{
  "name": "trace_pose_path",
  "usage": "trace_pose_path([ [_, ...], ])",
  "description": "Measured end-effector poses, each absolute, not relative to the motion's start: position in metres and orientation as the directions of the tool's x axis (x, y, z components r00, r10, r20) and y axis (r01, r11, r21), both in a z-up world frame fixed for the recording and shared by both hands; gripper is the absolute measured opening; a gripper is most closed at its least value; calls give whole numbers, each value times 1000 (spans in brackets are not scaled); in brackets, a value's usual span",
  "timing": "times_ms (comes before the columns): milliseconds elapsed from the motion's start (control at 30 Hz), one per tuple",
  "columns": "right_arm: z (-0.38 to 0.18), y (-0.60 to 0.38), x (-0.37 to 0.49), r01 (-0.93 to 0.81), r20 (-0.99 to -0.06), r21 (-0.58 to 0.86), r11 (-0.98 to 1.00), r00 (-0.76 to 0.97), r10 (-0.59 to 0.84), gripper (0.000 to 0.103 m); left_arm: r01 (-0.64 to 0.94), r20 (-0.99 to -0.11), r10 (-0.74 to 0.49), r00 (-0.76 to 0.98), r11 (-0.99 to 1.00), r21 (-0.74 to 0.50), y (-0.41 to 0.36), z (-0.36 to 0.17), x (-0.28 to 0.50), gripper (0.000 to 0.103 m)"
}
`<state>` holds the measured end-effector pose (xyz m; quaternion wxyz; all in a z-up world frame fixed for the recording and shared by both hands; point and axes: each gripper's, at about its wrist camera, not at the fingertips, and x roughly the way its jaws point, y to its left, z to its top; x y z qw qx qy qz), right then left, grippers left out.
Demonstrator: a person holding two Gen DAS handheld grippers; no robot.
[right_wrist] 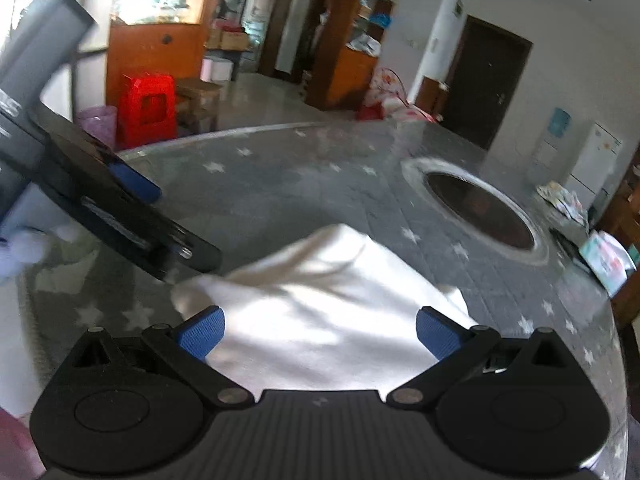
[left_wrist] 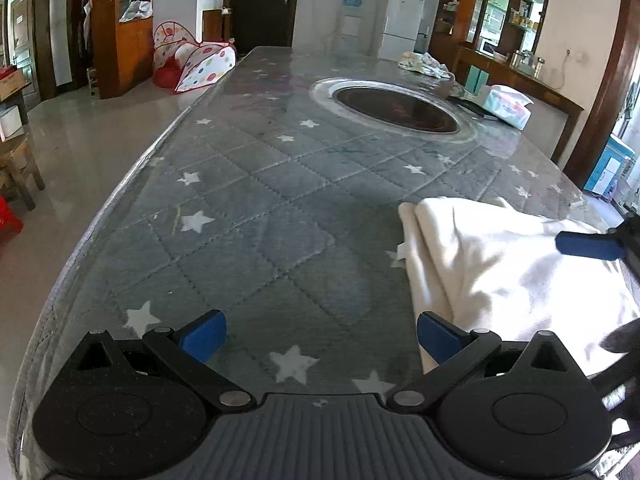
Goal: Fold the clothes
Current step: 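Grasp the folded shirt edge with the right gripper and lift it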
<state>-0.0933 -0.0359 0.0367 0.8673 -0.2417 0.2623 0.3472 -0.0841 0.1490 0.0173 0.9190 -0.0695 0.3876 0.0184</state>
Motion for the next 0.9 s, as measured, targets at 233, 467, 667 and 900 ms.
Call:
trace_pose_path([
  [233, 42, -27, -113, -818, -670, -197, 540, 515, 535, 94, -107, -718, -11, 696, 987, -120, 153, 16, -82, 103],
  [467, 36, -17, -122, -841, -695, -190, 506, 479, 536, 72, -116, -716, -15, 698, 984, -134, 158, 19, -81, 103],
  [667, 31, -12, -122, -839, -702, -217, 500, 490, 517, 47, -125, -700, -61, 712, 969, -211, 168, 25, -81, 103],
  [900, 34, -18, -113, -835, -696, -180, 520, 482, 533, 22, -129, -695, -167, 699, 927, -352, 175, 25, -74, 103],
])
